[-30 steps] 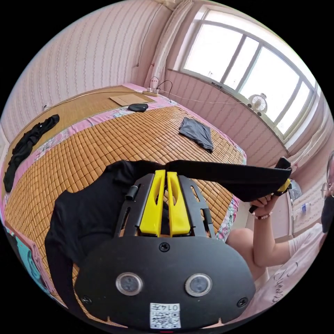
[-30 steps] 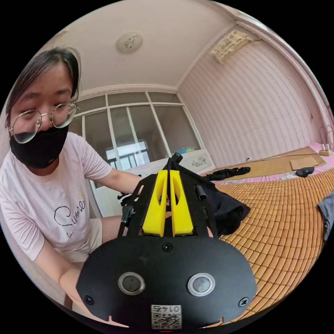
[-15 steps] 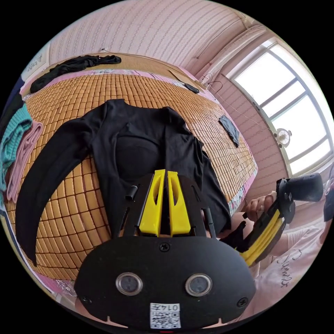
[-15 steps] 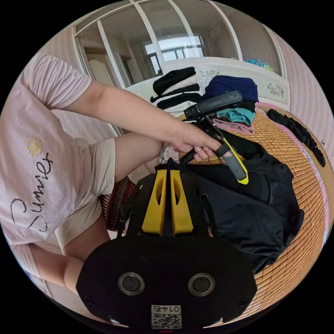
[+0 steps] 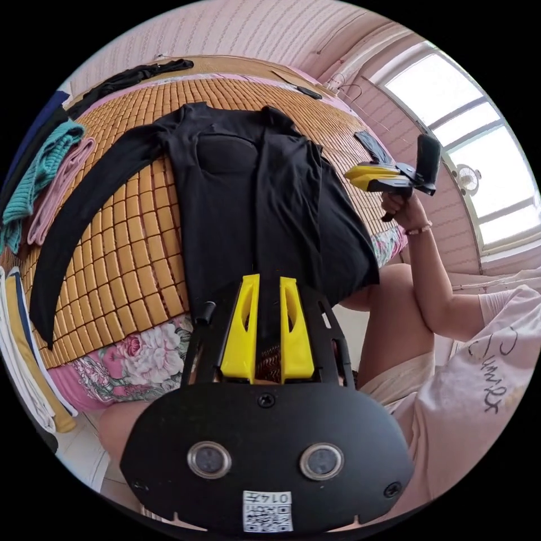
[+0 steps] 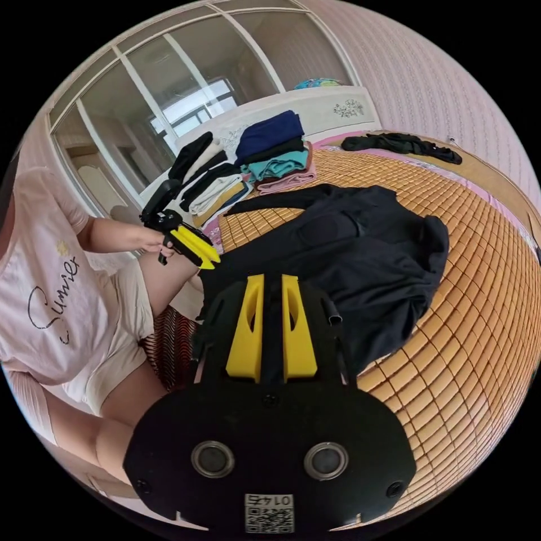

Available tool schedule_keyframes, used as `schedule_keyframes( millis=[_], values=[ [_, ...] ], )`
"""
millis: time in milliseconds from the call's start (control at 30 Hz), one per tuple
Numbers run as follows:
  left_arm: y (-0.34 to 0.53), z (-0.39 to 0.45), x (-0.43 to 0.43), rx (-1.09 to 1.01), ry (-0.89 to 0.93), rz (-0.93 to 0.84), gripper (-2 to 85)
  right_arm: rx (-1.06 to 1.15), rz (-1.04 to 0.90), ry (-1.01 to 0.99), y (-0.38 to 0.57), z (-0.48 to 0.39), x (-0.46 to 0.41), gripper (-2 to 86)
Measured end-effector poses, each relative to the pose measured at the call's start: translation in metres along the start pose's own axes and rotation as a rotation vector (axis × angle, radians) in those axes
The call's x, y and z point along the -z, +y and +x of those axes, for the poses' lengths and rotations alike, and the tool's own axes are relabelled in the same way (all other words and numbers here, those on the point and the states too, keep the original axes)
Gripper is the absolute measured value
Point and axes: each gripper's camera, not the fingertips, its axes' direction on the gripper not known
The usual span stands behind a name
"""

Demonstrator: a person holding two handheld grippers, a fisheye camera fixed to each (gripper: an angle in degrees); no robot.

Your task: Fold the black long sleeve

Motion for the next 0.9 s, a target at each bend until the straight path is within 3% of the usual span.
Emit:
schedule_keyframes(
  millis=[67, 133, 233, 433, 567, 733, 800, 900],
  values=[
    [-0.004, 0.006, -0.007, -0.032, -0.056, -0.012, 6.7, -0.063, -0.02, 0.12, -0.003, 0.007, -0.003, 6.6],
    [-0.015, 0.002, -0.008, -0.033, 0.001, -0.014, 6.7, -0.159, -0.009, 0.204, -0.003, 0.018, -0.003, 7.4],
    [-0.053, -0.007, 0.014, -0.075, 0.029, 0.094, 6.4, -0.294, 0.045, 0.274, -0.006, 0.041, 0.008, 9.5],
    [-0.199, -0.019, 0.033, -0.255, -0.001, 0.198, 4.6, -0.378, -0.037, 0.468, -0.028, 0.092, 0.01, 10.7],
    [-0.297, -0.029, 0.006, -0.205, -0.02, 0.175, 6.1, -0.383, 0.005, 0.521, -0.026, 0.108, -0.003, 10.3],
    [-0.371, -0.044, -0.025, -0.044, 0.046, 0.137, 9.6, -0.328, -0.086, 0.503, -0.031, 0.122, -0.006, 2.5],
    [-0.394, -0.044, -0.036, -0.058, 0.11, 0.097, 5.3, -0.334, -0.072, 0.559, -0.027, 0.123, 0.001, 1.1],
    [-0.415, -0.04, -0.043, -0.084, 0.144, 0.063, -0.2, -0.363, -0.033, 0.488, -0.02, 0.133, 0.012, 0.1]
  ],
)
